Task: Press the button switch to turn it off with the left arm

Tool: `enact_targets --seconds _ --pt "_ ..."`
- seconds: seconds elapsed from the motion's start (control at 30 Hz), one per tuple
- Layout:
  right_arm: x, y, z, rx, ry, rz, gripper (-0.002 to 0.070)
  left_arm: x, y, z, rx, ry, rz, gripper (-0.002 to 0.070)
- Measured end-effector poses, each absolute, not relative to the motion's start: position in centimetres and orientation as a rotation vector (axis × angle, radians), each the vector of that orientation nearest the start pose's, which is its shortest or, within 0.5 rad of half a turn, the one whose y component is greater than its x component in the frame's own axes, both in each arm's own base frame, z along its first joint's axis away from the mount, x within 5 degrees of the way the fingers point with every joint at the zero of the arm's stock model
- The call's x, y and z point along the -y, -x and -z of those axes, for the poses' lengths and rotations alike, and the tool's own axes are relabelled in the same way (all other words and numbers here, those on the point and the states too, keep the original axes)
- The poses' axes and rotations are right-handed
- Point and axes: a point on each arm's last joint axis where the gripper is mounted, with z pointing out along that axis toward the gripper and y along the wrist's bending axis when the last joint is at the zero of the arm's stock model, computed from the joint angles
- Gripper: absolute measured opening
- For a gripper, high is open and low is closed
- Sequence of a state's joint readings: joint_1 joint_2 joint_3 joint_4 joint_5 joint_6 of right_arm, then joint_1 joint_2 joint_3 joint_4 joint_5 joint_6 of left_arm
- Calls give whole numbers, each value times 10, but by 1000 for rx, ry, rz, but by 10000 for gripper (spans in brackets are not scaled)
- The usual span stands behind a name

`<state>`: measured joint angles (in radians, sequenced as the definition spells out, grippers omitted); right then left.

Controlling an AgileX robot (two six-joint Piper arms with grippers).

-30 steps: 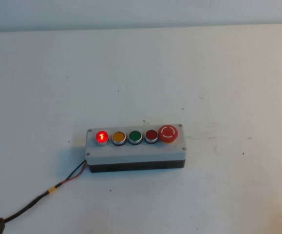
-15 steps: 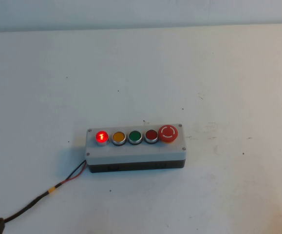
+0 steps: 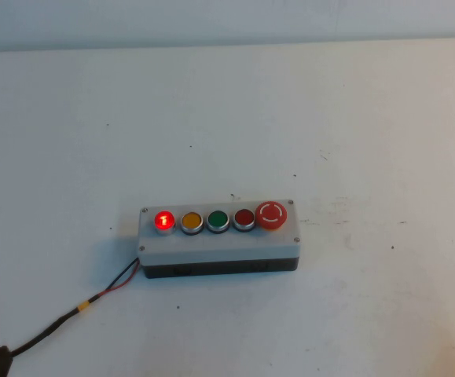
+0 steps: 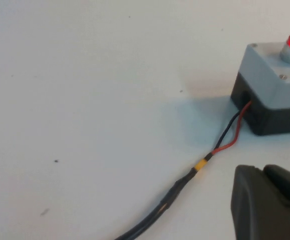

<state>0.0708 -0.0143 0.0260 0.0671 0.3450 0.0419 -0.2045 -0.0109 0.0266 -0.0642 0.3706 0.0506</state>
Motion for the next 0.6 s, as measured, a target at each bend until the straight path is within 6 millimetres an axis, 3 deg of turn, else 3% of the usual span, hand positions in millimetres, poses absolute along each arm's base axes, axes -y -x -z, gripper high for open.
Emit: enact_targets --seconds 0.2,0.4,0.5,0.6 --pt "-6 -53 -174 -1842 -16 -144 -16 18 -53 -185 -1742 118 507 -2" --pt "-6 -53 -174 -1842 -16 -144 -16 16 -54 -194 -1637 220 600 -2" --pt "-6 -53 -174 -1842 -16 -144 -16 19 -54 -199 -1693 236 640 -2" --pt "-6 -53 -174 -1842 -16 -144 -16 24 -57 -225 -1833 189 627 -2"
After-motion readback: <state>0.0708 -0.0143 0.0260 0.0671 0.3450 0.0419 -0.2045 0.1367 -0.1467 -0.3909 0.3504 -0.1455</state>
